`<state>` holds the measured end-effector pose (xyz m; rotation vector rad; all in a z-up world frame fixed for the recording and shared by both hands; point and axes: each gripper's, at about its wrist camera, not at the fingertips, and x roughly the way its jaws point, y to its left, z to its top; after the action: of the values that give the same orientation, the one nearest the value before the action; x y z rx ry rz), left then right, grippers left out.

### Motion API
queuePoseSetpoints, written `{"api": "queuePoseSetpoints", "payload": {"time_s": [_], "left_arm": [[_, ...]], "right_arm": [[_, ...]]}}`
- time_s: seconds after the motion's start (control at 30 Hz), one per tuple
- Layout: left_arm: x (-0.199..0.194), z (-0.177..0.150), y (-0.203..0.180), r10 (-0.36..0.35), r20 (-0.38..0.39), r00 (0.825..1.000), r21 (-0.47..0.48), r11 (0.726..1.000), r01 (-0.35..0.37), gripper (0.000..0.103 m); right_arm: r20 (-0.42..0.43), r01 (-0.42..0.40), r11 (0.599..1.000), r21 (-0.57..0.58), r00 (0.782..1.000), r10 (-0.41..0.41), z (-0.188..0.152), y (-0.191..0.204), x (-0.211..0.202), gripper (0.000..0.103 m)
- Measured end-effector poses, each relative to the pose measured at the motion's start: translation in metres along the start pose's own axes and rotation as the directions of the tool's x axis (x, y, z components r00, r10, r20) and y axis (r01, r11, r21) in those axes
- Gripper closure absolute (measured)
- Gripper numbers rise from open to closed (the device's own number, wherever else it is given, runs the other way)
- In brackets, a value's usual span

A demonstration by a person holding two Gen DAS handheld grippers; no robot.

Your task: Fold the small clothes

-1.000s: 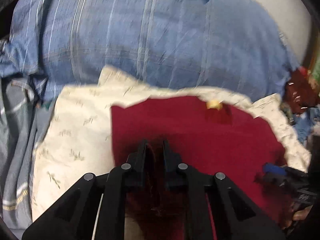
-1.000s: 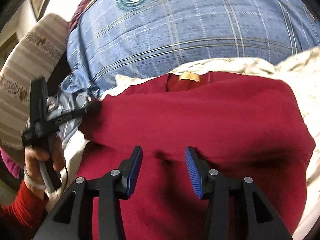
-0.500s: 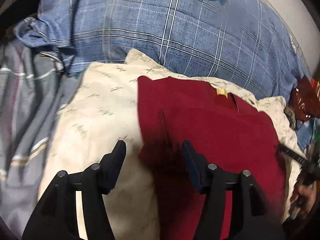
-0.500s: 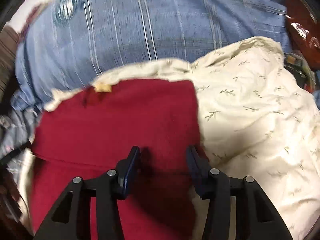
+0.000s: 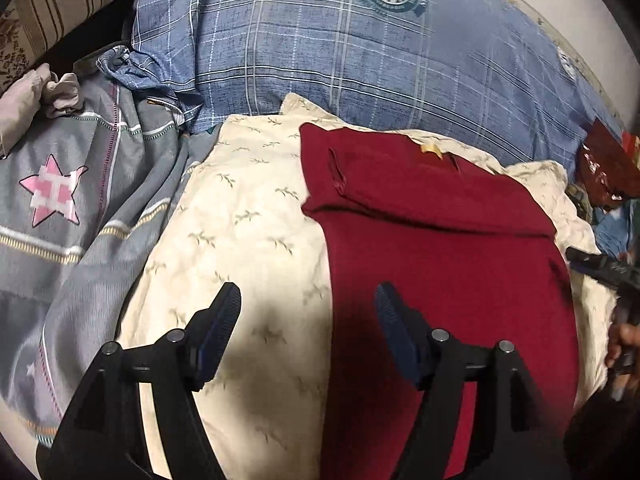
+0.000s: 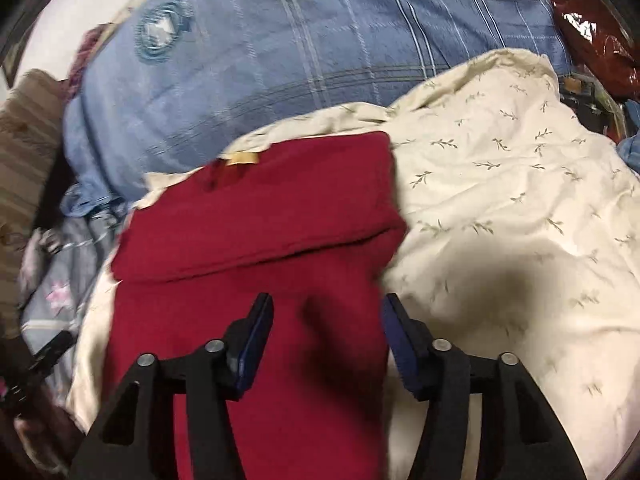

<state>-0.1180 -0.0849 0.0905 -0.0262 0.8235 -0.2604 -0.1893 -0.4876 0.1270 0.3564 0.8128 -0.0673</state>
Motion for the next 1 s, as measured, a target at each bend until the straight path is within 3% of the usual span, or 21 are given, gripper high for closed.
{"api": "queuePoseSetpoints", "payload": {"time_s": [0.1,0.33,0.43,0.5,0.73,1.0], "left_arm": [[-0.007,-0.012,-0.005,-0.012,-0.005,1.0,0.024,1.0,0.012,0.032],[-0.015,-0.038,-0.013,-0.048,-0.045,0.998,0.046,0.998,0.05,0.027],[-0.021,-0.05,-0.01,-0.165,-0.076,0.983,0.02,0.986,0.167,0.022],[-0.023,-0.059,-0.008,-0.194,-0.096,0.976,0.007,0.981,0.195,0.018],[-0.021,-0.091,-0.002,-0.199,-0.177,0.964,0.014,0.979,0.204,0.018],[-0.019,-0.115,0.0,-0.174,-0.26,0.95,0.031,0.982,0.189,0.018]], "right_arm": [[-0.006,-0.044,0.998,-0.049,0.999,0.044,-0.018,0.008,-0.026,0.033],[-0.055,-0.095,0.992,-0.087,0.994,0.09,-0.074,0.006,-0.059,0.029],[-0.095,-0.097,0.993,-0.07,0.991,0.09,-0.093,-0.001,-0.061,0.025],[-0.135,-0.095,0.994,-0.059,0.987,0.086,-0.106,-0.007,-0.06,0.025],[-0.203,-0.08,0.996,-0.046,0.977,0.069,-0.14,-0.021,-0.054,0.025],[-0.289,-0.164,0.986,0.006,0.944,0.159,-0.165,-0.028,-0.04,0.025]]}}
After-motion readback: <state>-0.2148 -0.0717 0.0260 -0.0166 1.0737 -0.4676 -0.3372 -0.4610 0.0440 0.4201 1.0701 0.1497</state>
